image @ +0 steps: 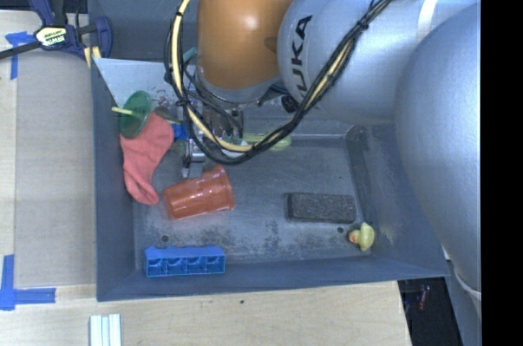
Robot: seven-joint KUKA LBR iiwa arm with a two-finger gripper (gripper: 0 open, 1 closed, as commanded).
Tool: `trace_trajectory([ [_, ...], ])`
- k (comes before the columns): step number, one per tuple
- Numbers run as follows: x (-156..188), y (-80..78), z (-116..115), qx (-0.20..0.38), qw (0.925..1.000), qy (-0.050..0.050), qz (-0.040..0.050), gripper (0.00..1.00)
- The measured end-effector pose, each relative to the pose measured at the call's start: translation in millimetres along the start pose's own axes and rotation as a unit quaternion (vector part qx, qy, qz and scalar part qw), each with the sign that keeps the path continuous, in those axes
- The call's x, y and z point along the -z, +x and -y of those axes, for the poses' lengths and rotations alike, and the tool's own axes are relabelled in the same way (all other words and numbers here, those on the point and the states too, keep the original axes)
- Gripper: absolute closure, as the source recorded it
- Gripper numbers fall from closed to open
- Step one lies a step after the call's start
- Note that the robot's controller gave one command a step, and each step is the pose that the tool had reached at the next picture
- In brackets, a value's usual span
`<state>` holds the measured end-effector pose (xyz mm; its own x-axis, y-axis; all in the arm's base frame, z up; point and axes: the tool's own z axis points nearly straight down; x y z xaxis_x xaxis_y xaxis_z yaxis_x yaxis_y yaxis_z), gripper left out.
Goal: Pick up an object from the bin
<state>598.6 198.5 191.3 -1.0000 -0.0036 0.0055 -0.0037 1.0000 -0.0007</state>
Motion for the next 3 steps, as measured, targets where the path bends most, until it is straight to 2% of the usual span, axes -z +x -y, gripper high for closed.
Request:
trace_trajectory([
  [1, 5, -1.9, 2, -0.002, 1.0000, -0.001, 0.0042, 0.00],
  [2, -45, 2.7, 70, -0.037, 0.9993, -0.001, 0.0030, 0.00],
  [3, -98, 40.0, 73, 0.046, 0.9989, -0.004, 0.0104, 0.00],
])
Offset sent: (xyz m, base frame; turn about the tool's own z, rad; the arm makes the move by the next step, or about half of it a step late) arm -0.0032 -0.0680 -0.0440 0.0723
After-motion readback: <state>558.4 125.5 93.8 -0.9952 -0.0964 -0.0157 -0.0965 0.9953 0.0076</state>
